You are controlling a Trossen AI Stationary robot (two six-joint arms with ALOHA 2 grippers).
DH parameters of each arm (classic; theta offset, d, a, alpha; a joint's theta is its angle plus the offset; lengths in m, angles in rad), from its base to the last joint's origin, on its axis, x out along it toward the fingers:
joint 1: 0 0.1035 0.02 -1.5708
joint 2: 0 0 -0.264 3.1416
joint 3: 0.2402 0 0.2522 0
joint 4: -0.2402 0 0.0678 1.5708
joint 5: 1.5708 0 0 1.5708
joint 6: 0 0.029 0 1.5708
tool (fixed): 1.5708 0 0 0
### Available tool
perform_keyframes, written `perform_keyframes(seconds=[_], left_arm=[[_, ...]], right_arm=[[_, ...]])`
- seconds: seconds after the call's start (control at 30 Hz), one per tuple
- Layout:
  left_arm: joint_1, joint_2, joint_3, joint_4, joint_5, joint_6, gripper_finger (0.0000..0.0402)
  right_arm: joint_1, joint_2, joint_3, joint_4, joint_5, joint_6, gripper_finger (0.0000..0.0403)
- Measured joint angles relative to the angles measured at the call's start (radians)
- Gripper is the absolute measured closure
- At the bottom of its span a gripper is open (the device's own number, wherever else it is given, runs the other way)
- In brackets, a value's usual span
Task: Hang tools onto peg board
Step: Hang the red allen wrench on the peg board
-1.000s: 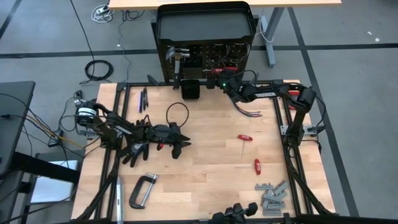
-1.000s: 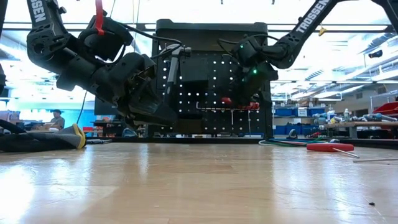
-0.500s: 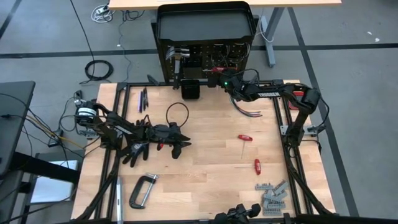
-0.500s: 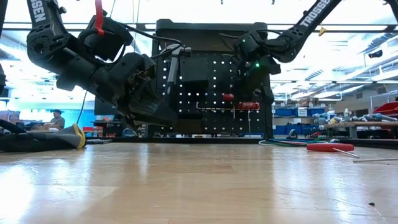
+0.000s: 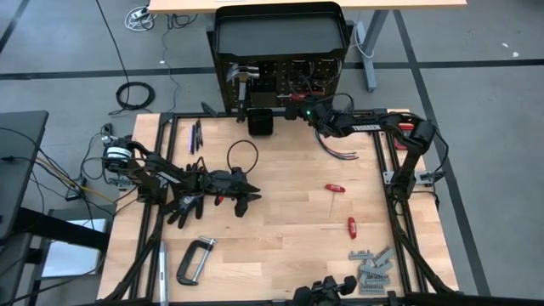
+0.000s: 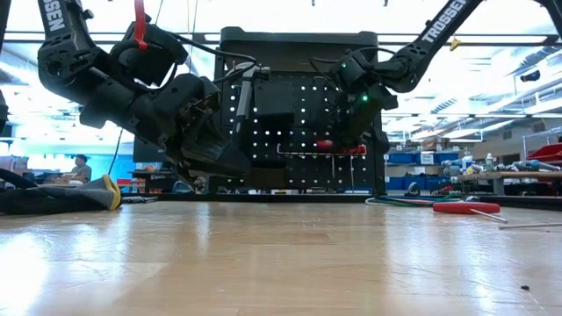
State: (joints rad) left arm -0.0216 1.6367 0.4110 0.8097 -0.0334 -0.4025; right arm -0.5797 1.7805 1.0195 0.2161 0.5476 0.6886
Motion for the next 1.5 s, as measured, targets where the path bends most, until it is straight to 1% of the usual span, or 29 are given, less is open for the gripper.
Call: perform_keyframes(seconds=[0.1,0.2,0.53,0.7,0.9,1.07,1.13,1.23,1.5], left_arm=[[0.0,0.0,0.0,0.0,0.0,-0.001,0.0277],[0.0,0.0,0.0,0.0,0.0,-0.002,0.0277],[0.0,0.0,0.0,0.001,0.0,-0.002,0.0277],[0.0,0.0,0.0,0.0,0.001,-0.002,0.0277],[0.0,0.0,0.0,0.0,0.001,-0.003,0.0277],[0.0,0.0,0.0,0.0,0.001,-0.003,0.0277],[0.0,0.0,0.0,0.0,0.001,-0.003,0.0277],[0.0,0.0,0.0,0.0,0.001,-0.003,0.0277],[0.0,0.0,0.0,0.0,0.001,-0.003,0.0277]], right_arm=[[-0.01,0.0,0.0,0.003,-0.012,0.004,0.0385],[-0.024,0.0,0.0,0.006,-0.057,0.046,0.0379],[-0.039,0.0,0.0,0.013,-0.098,0.043,0.0386],[-0.045,0.0,0.0,0.014,-0.111,0.051,0.0362],[-0.045,0.0,0.0,0.011,-0.113,0.014,0.0326],[-0.051,-0.014,0.0,-0.014,-0.138,-0.003,0.0297],[-0.051,-0.041,0.0,-0.047,-0.159,-0.018,0.0288],[-0.046,-0.107,0.0,-0.143,-0.183,-0.055,0.0279],[0.021,-0.315,0.0,-0.543,-0.179,-0.163,0.0273]])
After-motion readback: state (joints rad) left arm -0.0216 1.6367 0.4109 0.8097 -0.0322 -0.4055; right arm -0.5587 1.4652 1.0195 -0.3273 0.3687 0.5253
